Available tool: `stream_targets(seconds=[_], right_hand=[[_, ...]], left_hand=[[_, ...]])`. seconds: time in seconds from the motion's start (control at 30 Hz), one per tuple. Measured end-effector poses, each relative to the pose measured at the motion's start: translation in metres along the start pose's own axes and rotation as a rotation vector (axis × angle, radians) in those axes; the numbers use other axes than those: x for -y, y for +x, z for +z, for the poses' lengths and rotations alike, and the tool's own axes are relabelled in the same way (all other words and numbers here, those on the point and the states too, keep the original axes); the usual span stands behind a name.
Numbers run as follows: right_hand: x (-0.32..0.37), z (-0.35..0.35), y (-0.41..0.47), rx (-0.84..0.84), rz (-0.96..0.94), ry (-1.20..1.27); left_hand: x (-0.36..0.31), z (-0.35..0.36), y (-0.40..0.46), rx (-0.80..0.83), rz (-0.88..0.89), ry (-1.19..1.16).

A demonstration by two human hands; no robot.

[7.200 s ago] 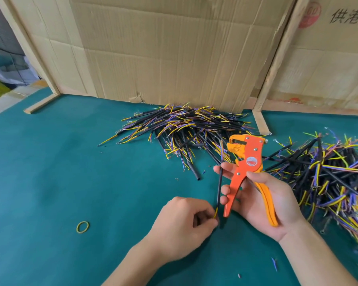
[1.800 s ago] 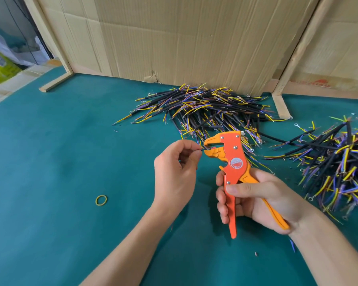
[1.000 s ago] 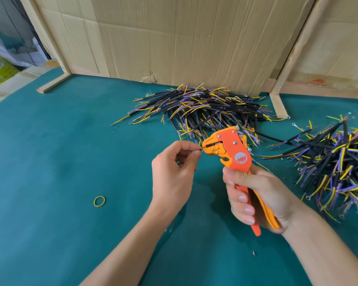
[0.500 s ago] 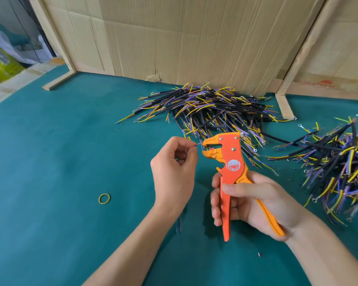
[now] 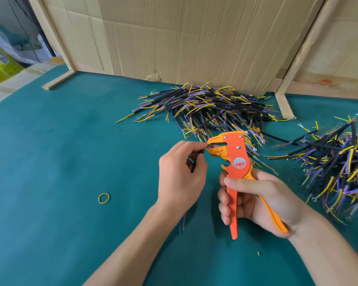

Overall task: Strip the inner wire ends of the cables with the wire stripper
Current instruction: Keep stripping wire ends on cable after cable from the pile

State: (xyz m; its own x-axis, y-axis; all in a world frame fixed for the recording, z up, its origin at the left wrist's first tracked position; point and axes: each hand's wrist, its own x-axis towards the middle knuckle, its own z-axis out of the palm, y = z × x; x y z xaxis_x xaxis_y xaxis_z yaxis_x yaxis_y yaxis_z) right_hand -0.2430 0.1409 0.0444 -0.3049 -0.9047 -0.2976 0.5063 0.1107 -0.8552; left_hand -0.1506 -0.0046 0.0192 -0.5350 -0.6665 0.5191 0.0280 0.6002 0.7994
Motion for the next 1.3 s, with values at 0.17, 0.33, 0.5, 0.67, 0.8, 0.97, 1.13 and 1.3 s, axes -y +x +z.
stream_targets(seconds=[0.17,0.33,0.5,0.67,0.8,0.97,1.13,1.3], right_hand=[[0.0001,-0.0007,-0.0005,-0.024,-0.010,0.006],[-0.0005,-0.0017,-0.0005,-0.001,-0.018,0.004],[-0.0006,-0.0045,-0.0005,0.038,-0.020,0.004],[-0.0002,-0.0067,0.0001,0.075,-0.014,-0.016],[-0.0005,-0.0075,0.0000,0.073,-0.012,-0.024],[-0.0014,-0.0067,0.0001,0.054,-0.007,-0.030],[-0.0016,-0.0051,0.0004,0.019,-0.006,0.010],[-0.0014,-0.0050,-0.0003,0.030,-0.004,0.026]], left_hand=[[-0.0013,0.0001,-0.0013,0.017,-0.043,-0.048],[-0.0035,-0.0019,-0.0007,0.010,-0.128,-0.140],[-0.0047,-0.0026,-0.0002,0.010,-0.130,-0.134],[-0.0042,-0.0026,0.0003,0.002,-0.121,-0.116],[-0.0033,-0.0018,-0.0009,0.010,-0.115,-0.110],[-0.0033,-0.0014,-0.0023,0.014,-0.090,-0.090],[-0.0040,-0.0016,-0.0026,0.012,-0.086,-0.089],[-0.0047,-0.0020,-0.0017,0.007,-0.095,-0.105]])
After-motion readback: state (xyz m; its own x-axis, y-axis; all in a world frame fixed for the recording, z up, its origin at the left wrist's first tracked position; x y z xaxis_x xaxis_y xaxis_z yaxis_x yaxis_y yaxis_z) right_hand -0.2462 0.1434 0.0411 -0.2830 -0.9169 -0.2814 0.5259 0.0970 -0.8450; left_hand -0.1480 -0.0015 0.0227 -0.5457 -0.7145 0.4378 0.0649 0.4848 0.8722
